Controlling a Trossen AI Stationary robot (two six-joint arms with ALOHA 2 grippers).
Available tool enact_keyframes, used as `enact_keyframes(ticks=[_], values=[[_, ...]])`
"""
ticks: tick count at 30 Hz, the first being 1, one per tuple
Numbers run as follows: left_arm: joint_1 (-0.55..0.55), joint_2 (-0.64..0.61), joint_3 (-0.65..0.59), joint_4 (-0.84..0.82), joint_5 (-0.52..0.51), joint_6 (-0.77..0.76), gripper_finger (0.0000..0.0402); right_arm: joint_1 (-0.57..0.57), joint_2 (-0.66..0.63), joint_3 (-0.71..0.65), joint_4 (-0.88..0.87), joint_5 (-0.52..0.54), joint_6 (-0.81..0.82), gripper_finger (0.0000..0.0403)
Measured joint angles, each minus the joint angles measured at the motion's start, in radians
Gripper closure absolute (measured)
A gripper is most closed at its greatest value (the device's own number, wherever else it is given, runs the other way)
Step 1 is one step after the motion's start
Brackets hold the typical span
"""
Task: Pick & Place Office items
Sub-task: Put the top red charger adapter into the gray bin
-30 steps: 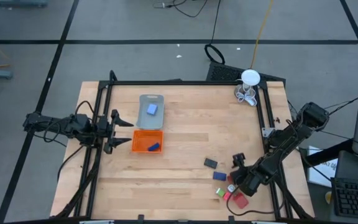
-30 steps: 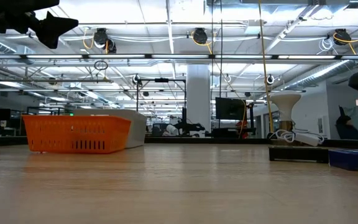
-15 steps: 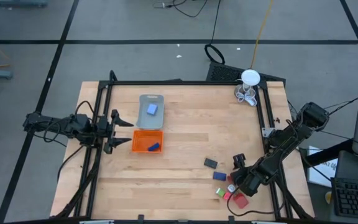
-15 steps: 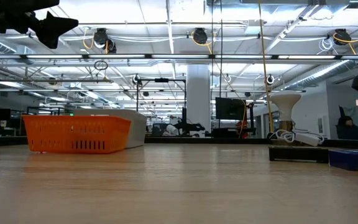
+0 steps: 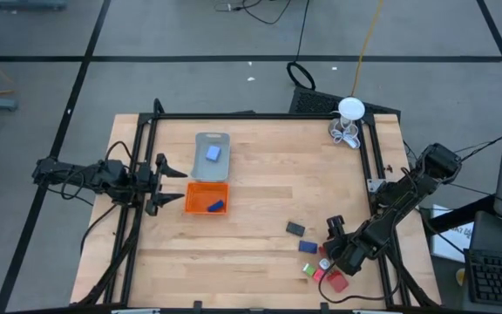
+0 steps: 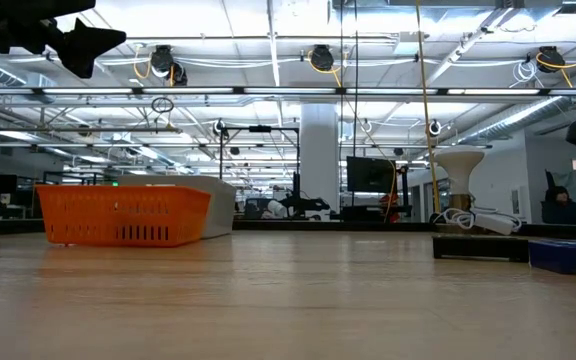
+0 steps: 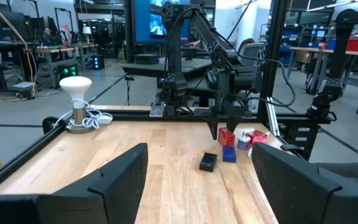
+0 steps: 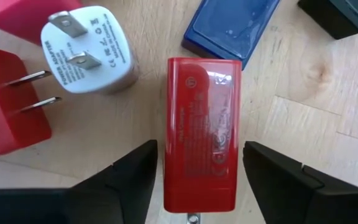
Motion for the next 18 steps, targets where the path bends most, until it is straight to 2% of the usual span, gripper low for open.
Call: enact_keyframes(ticks=[18], values=[[0.001,0.000,0.000,0.000,0.000,0.000,0.0110,0.000,0.000,0.000,0.000,0.000,0.000,0.0244]])
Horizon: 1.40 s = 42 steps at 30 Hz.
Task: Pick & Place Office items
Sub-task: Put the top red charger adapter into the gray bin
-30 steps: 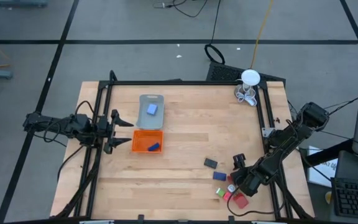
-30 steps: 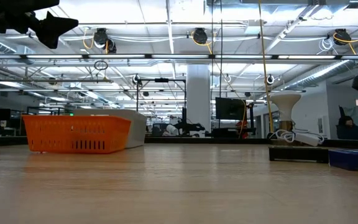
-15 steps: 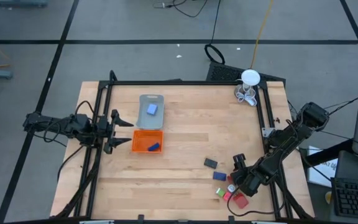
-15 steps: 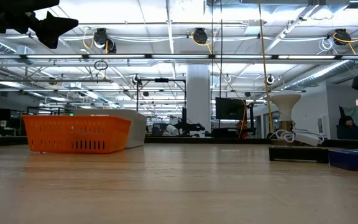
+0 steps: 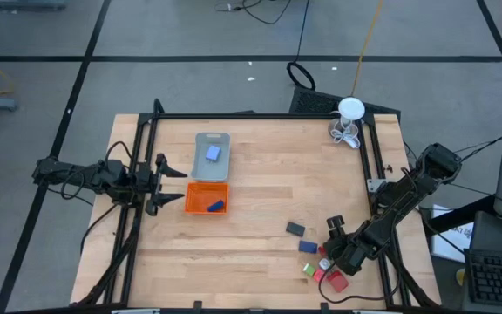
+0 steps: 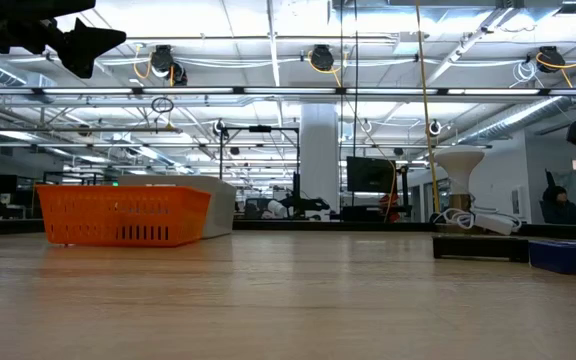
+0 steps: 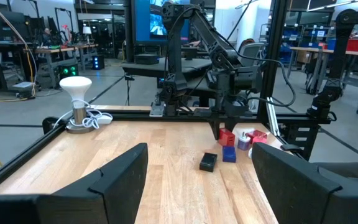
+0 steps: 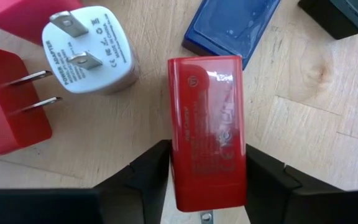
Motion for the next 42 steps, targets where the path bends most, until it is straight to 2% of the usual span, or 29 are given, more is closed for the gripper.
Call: enact_keyframes(ticks=[8,13,24,33,42], values=[[0.000,0.000,0.000,0.000,0.000,0.000,0.0110,0.000,-0.001,0.002,-0.001,-0.023,-0.004,0.0275],[0.000,0.000,0.000,0.000,0.000,0.000,0.0110,-0.001,-0.015,0.002,-0.033,-0.052,0.000,0.0277],[0.000,0.000,0.000,0.000,0.000,0.000,0.0110,-0.001,-0.162,0.001,-0.073,-0.050,0.048,0.0276],[-0.001,0.000,0.000,0.000,0.000,0.000,0.0110,-0.008,-0.305,0.001,-0.076,0.035,0.078,0.0276],[-0.001,0.000,0.000,0.000,0.000,0.000,0.0110,-0.089,-0.386,0.000,-0.076,0.122,0.157,0.0276]])
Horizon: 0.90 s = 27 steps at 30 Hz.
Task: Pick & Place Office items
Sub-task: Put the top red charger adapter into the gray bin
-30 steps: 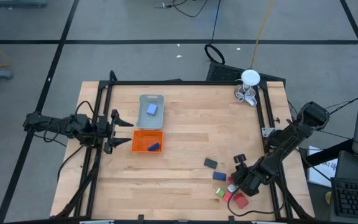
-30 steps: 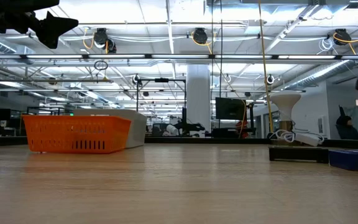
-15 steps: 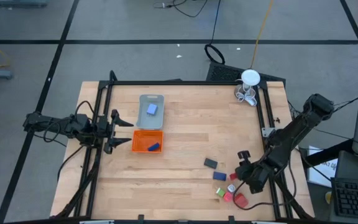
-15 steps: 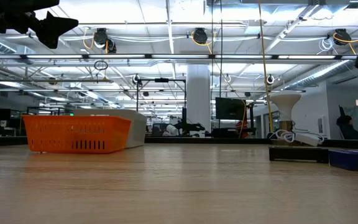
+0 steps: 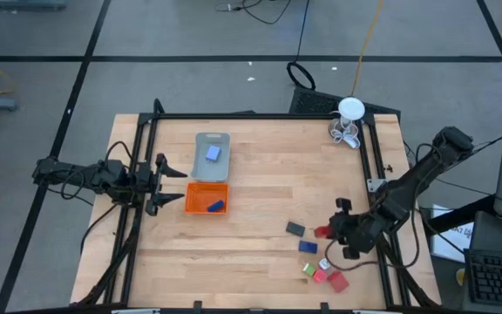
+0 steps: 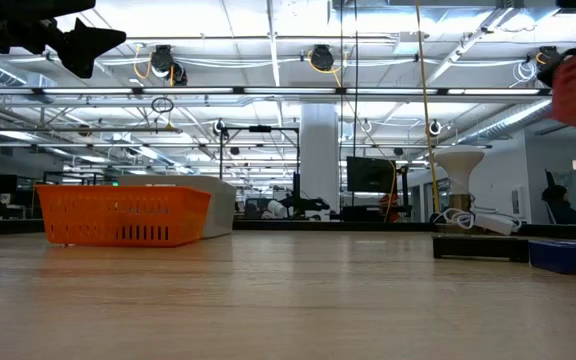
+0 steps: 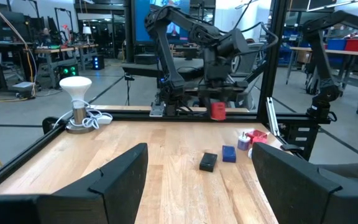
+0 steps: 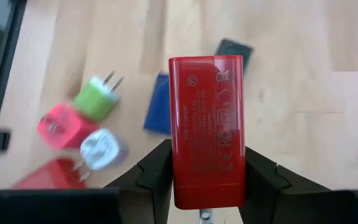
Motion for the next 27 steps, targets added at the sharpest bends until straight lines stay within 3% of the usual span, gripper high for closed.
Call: enact_keyframes(ticks=[5,16,23,27], values=[[0.000,0.000,0.000,0.000,0.000,0.000,0.0110,-0.057,-0.026,0.000,0.002,0.075,0.089,0.0277],[0.001,0.000,0.000,0.000,0.000,0.000,0.0110,-0.190,-0.033,-0.001,0.031,0.275,0.076,0.0277],[0.001,0.000,0.000,0.000,0.000,0.000,0.0110,-0.314,-0.034,-0.020,0.078,0.409,-0.001,0.0277],[0.001,0.000,0.000,0.000,0.000,0.000,0.0110,-0.412,-0.033,-0.082,0.262,0.349,-0.165,0.0277]])
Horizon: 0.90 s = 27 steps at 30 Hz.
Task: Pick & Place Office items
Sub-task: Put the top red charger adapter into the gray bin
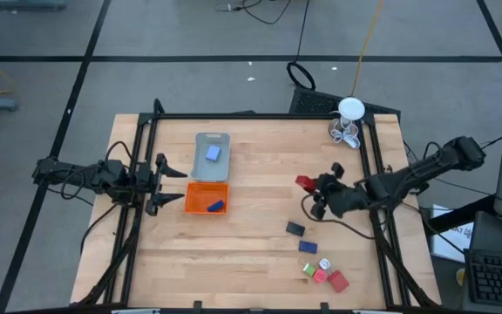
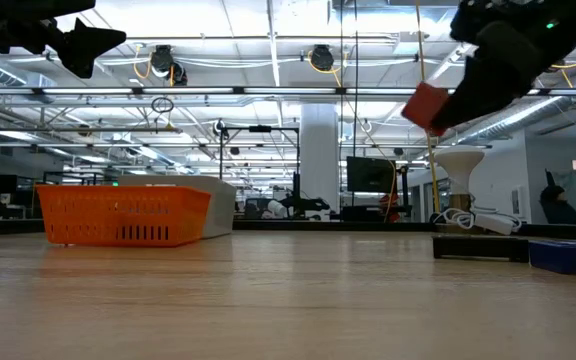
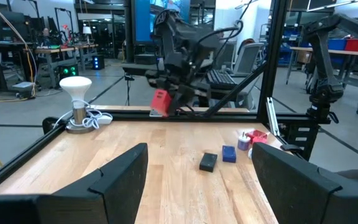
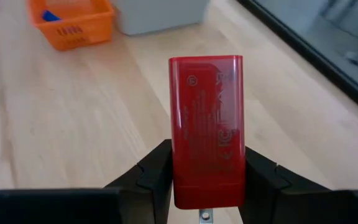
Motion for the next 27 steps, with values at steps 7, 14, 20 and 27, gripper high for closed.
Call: enact_keyframes(ticks=[7,14,20,27], values=[[0.000,0.000,0.001,0.074,0.000,0.000,0.0110,-0.205,-0.010,-0.117,0.392,-0.260,-0.270,0.0277],[0.000,0.000,0.001,0.115,0.001,-0.012,0.0110,-0.341,-0.035,-0.184,0.628,-0.509,-0.388,0.0277],[0.000,0.029,0.001,0.168,0.000,0.002,0.0110,-0.378,-0.041,-0.234,0.757,-0.700,-0.415,0.0277],[0.000,0.185,0.001,0.480,0.000,-0.007,0.0110,-0.376,-0.041,-0.294,0.855,-0.732,-0.385,0.0277]])
